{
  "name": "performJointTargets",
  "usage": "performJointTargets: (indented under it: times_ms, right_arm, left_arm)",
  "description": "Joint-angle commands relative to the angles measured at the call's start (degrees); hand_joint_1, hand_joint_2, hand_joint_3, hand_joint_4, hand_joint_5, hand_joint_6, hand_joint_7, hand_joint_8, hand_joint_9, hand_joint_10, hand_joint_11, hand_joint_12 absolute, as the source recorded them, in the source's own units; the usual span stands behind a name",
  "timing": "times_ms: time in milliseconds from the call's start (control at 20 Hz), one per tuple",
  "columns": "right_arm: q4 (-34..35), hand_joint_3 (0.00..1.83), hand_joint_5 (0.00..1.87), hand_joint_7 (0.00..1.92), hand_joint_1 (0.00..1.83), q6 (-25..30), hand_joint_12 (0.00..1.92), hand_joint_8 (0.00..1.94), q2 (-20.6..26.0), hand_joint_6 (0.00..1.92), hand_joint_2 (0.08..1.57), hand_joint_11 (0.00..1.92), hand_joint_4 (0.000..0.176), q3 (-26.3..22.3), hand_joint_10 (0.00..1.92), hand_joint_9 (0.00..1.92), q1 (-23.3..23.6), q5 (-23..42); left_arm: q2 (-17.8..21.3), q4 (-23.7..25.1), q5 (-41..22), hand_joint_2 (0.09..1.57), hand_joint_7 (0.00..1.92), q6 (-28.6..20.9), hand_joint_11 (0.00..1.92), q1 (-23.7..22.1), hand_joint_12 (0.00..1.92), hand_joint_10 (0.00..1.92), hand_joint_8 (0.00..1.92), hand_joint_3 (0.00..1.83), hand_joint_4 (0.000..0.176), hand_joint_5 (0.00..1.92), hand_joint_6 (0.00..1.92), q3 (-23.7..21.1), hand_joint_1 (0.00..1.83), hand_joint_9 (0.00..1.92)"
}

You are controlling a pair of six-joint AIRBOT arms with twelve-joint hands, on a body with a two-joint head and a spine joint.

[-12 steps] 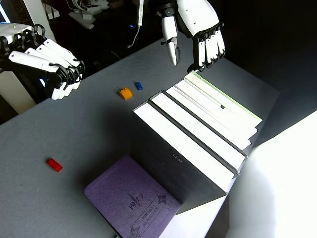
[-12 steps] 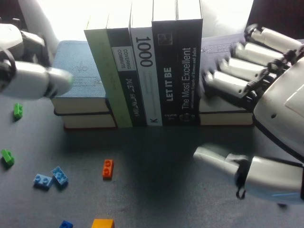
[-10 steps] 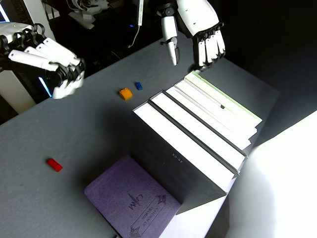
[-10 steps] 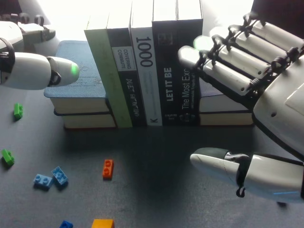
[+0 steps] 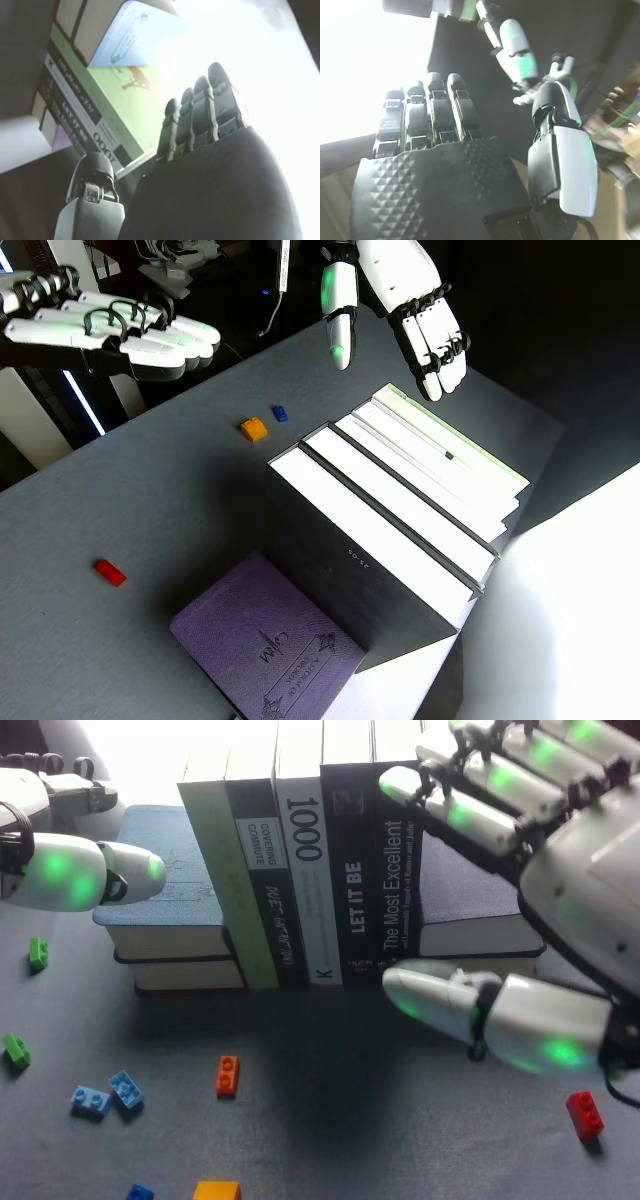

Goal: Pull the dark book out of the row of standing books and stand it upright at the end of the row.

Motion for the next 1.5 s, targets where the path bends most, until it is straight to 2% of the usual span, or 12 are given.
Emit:
performJointTargets:
  times_ms: [0,100,250,350,450,550,750,800,900,1200,1400,1450]
  right_arm:
    - [-3.96,0.0,0.44,0.18,0.0,-0.72,0.02,0.0,-0.14,0.04,1.15,0.01,0.031,-0.23,0.01,0.07,1.31,5.77]
    - [-3.96,0.0,0.59,0.2,0.0,-1.58,0.09,0.0,-1.35,0.03,1.15,0.0,0.008,-0.06,0.0,0.08,2.98,6.18]
    - [-3.96,0.0,0.75,0.23,0.0,-2.7,0.06,0.0,-3.16,0.03,1.15,0.0,0.0,0.83,0.0,0.07,4.84,6.85]
    - [-3.96,0.0,0.77,0.22,0.0,-2.68,0.0,0.0,-4.88,0.02,1.15,0.0,0.0,2.51,0.0,0.04,5.94,6.87]
    - [-3.96,0.0,0.78,0.23,0.0,-2.41,0.0,0.0,-6.93,0.03,1.15,0.0,0.0,4.67,0.01,0.05,6.4,7.26]
    - [-4.0,0.0,0.78,0.25,0.0,-1.75,0.0,0.01,-9.18,0.02,1.14,0.0,0.0,7.23,0.01,0.05,7.14,7.7]
    - [-4.48,0.0,0.78,0.25,0.0,1.43,0.0,0.01,-13.57,0.02,1.14,0.0,0.0,13.26,0.01,0.05,10.24,7.65]
    - [-4.49,0.0,0.77,0.24,0.0,1.68,0.0,0.0,-14.44,0.01,1.14,0.0,0.0,14.47,0.0,0.04,11.01,7.65]
    - [-4.5,0.0,0.75,0.21,0.0,2.33,0.0,0.0,-15.97,0.0,1.14,0.0,0.0,16.7,0.0,0.03,11.59,7.56]
    - [-4.52,0.0,0.74,0.24,0.0,4.06,0.0,0.01,-19.97,0.01,1.15,0.0,0.0,22.0,0.01,0.05,9.98,6.77]
    - [-5.75,0.0,0.74,0.22,0.0,5.85,0.0,0.0,-21.38,0.0,1.15,0.0,0.0,23.98,0.0,0.04,8.78,5.96]
    - [-6.16,0.0,0.74,0.22,0.0,5.87,0.0,0.0,-21.72,0.0,1.14,0.0,0.0,24.14,0.0,0.03,8.23,5.95]
  left_arm:
    - [0.43,3.38,-1.42,1.24,0.07,0.11,0.0,-0.49,0.39,0.01,0.01,0.0,0.019,0.1,0.01,0.05,0.0,0.08]
    - [0.43,3.38,-1.43,1.24,0.06,0.11,0.0,-0.51,0.34,0.0,0.0,0.0,0.021,0.09,0.0,0.03,0.0,0.06]
    - [0.45,3.37,-1.43,1.23,0.06,0.11,0.0,-0.53,0.34,0.0,0.0,0.0,0.022,0.1,0.0,-0.02,0.0,0.06]
    - [0.46,3.37,-1.43,1.23,0.07,0.11,0.0,-0.53,0.39,0.01,0.0,0.0,0.025,0.11,0.01,-0.02,0.0,0.08]
    - [0.46,3.37,-1.43,1.24,0.05,0.11,0.0,-0.53,0.28,0.0,0.0,0.0,0.023,0.08,0.0,0.0,0.0,0.04]
    - [0.46,3.37,-1.43,1.24,0.07,0.11,0.0,-0.53,0.33,0.01,0.0,0.0,0.019,0.1,0.01,0.0,0.0,0.06]
    - [0.47,3.38,-1.43,1.24,0.06,0.11,0.0,-0.53,0.29,0.0,0.0,0.0,0.025,0.09,0.0,0.0,0.0,0.05]
    - [0.47,3.39,-1.43,1.25,0.06,0.11,0.0,-0.53,0.35,0.0,0.0,0.0,0.02,0.09,0.0,0.03,0.0,0.06]
    - [0.47,3.4,-1.42,1.23,0.05,0.11,0.0,-0.5,0.36,0.0,0.0,0.0,0.029,0.09,0.0,0.07,0.0,0.06]
    - [0.49,3.39,-1.43,1.24,0.05,0.11,0.0,-0.51,0.35,0.0,0.0,0.0,0.017,0.09,0.0,-0.01,0.0,0.06]
    - [0.48,3.39,-1.43,1.24,0.04,0.11,0.0,-0.51,0.36,0.0,0.0,0.0,0.026,0.07,0.0,0.02,0.0,0.06]
    - [0.48,3.4,-1.43,1.25,0.03,0.11,0.0,-0.51,0.36,0.0,0.0,0.0,0.019,0.07,0.0,0.04,0.0,0.06]
